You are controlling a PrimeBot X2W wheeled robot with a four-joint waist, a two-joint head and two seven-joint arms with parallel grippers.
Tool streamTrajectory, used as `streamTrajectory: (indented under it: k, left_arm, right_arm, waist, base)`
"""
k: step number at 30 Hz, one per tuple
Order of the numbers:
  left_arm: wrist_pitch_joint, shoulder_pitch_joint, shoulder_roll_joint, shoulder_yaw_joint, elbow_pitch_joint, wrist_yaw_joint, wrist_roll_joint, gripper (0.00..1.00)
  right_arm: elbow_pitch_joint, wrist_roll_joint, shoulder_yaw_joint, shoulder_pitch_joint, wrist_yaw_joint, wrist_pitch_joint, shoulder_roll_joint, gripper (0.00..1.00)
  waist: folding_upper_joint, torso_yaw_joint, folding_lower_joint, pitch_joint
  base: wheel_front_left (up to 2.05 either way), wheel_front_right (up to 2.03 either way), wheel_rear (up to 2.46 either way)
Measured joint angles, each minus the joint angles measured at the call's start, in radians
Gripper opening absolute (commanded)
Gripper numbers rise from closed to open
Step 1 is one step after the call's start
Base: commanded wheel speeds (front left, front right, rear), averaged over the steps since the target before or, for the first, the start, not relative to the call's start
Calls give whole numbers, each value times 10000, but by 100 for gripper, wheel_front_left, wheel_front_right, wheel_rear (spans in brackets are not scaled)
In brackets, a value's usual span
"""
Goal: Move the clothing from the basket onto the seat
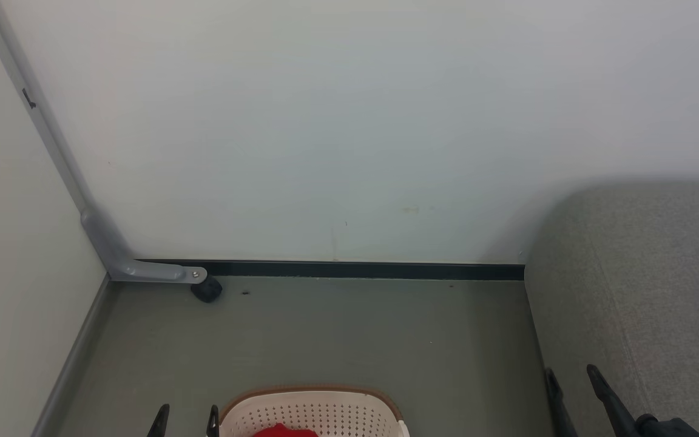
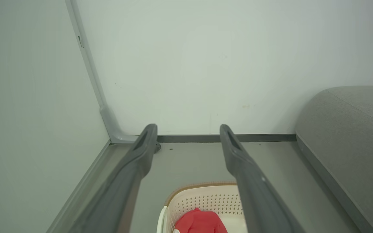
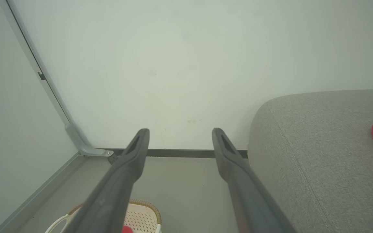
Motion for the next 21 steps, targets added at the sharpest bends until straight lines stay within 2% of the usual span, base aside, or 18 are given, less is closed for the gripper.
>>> streamTrajectory:
  k: [21]
  left_arm:
    - [0,2,-23,-48,-215,-13,100,100]
  right_arm:
    - [-29,-184,-357,6,92,0,217,100]
  waist:
    - [0,-8,0,120]
  base:
    - [0,0,0]
